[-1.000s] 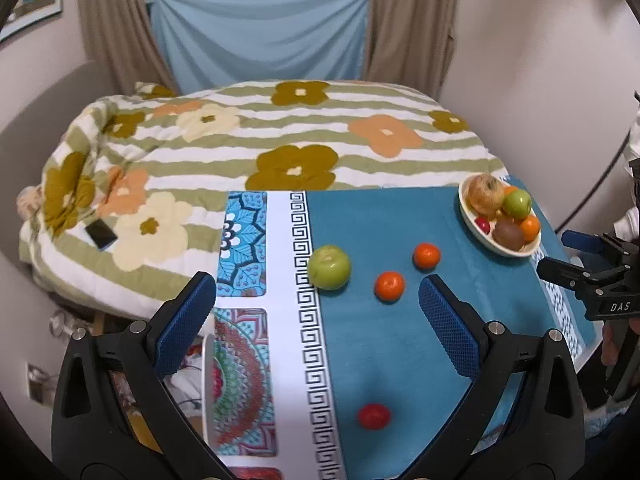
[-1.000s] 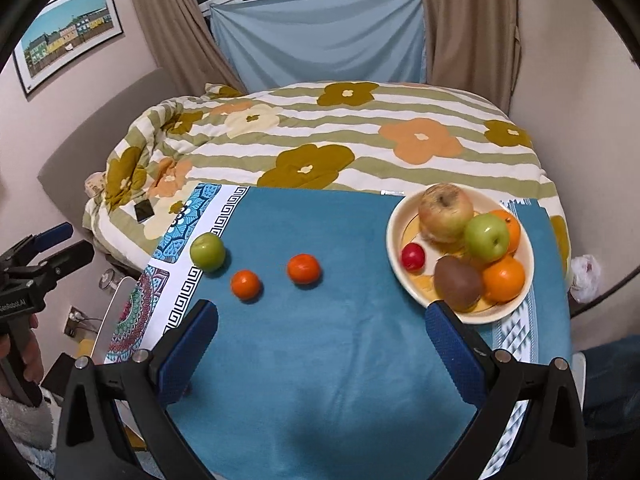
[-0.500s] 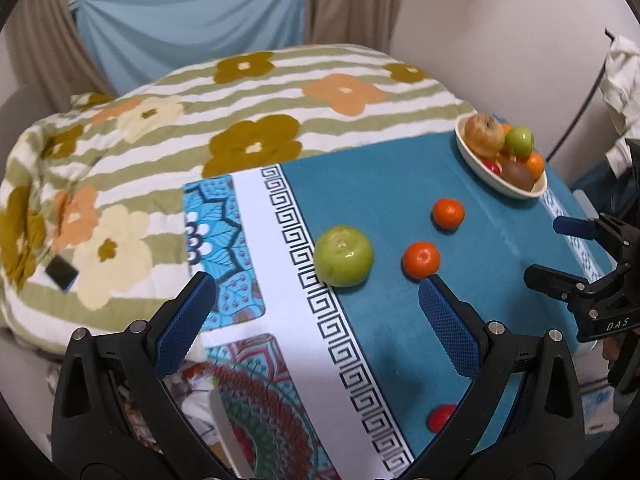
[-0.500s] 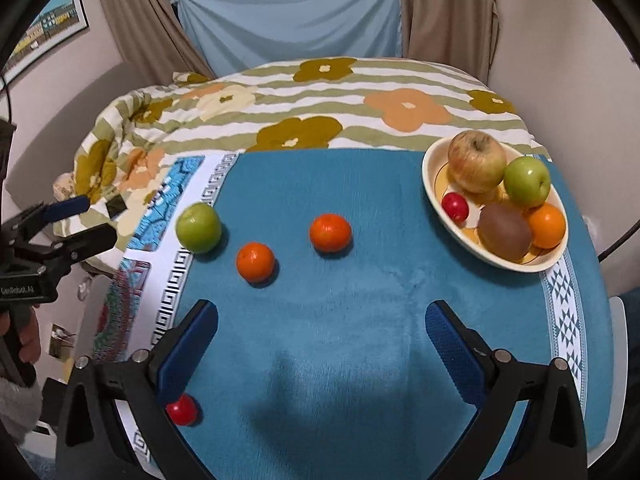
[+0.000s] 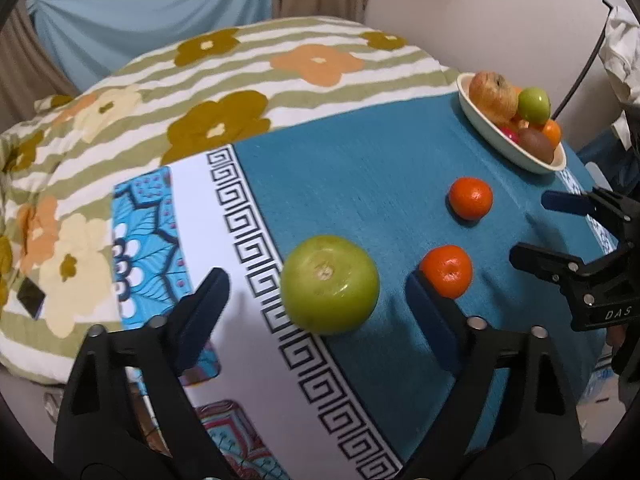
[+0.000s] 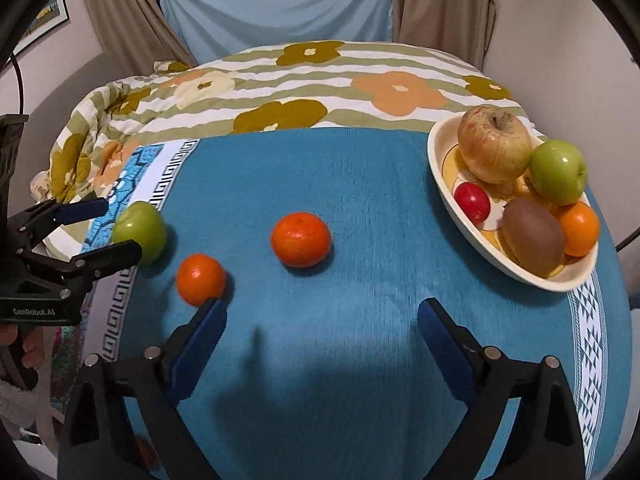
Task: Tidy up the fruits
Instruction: 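Grasp another large green apple with the left tool while the right tool grasps a small mandarin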
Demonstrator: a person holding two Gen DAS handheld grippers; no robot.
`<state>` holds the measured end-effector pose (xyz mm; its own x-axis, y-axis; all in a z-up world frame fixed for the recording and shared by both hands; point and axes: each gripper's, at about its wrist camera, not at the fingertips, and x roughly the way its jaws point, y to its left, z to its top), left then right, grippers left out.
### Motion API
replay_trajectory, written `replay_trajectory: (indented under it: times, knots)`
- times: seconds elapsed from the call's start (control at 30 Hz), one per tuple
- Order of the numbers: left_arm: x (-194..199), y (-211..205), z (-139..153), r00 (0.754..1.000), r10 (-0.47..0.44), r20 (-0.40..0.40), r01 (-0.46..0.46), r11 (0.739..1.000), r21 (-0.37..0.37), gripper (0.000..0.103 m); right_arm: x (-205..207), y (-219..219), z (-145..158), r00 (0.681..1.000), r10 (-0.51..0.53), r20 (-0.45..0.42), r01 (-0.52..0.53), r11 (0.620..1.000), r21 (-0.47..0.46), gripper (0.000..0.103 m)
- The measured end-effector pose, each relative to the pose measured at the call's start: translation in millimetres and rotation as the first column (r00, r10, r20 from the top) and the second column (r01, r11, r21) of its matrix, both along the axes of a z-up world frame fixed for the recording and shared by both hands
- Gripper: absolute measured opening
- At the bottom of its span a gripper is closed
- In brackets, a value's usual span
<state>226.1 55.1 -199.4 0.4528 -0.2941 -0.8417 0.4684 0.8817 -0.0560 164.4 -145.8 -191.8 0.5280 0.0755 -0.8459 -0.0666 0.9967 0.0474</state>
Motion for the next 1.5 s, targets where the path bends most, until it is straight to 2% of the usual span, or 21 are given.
replay_trajectory:
  times: [0.2,0.4,0.43,0.47,0.8,1.0,1.1,1.13,1.2,1.5]
  knots:
    - [3.5,-12.1,-11.5,1.0,-0.01,-0.01,0.01,1.0,0.021,0.082,13.1,-3.9,-9.4,1.0,0.002,-0.018,-0.002,1.0,0.021,0.087]
    - [6.4,-12.7,-20.4,0.999,0.002,-0.032,0.0,0.999,0.037,0.061,19.8,-2.5,-14.6,1.0,0.0,-0.031,0.002,0.999,0.037,0.086]
    - [6.4,-11.8,-21.5,0.999,0.003,-0.037,-0.001,0.999,0.036,0.057,20.8,-2.0,-15.0,0.999,0.003,-0.033,-0.002,0.999,0.036,0.081]
    - [6.0,-11.7,-21.8,0.999,0.004,-0.036,-0.003,0.999,0.035,0.057,22.3,-1.2,-15.7,0.999,0.006,-0.036,-0.005,0.999,0.037,0.075]
    - [2.7,-9.8,-21.0,0.999,0.017,-0.043,-0.015,0.999,0.042,0.057,38.3,5.2,-20.4,0.999,0.018,-0.039,-0.016,0.999,0.033,0.064]
    - [-0.5,-1.5,-20.0,0.998,0.044,-0.054,-0.042,0.998,0.04,0.057,42.4,6.9,-19.3,0.999,0.013,-0.031,-0.012,0.999,0.046,0.053]
    - [-2.3,1.2,-19.0,0.997,0.05,-0.054,-0.048,0.998,0.039,0.057,42.2,9.6,-18.2,0.999,0.03,-0.027,-0.029,0.998,0.059,0.043]
    - [-2.9,1.9,-18.6,0.997,0.051,-0.054,-0.049,0.998,0.039,0.057,42.0,10.6,-17.8,0.999,0.038,-0.026,-0.037,0.997,0.067,0.035]
    - [-3.9,2.8,-17.4,0.997,0.052,-0.054,-0.05,0.998,0.037,0.057,40.8,14.1,-16.4,0.999,0.044,-0.021,-0.043,0.998,0.045,0.035]
    - [-11.8,5.9,-2.6,0.998,0.055,-0.035,-0.054,0.998,0.024,0.057,32.4,13.7,-4.5,0.999,0.035,0.003,-0.035,0.998,0.058,0.035]
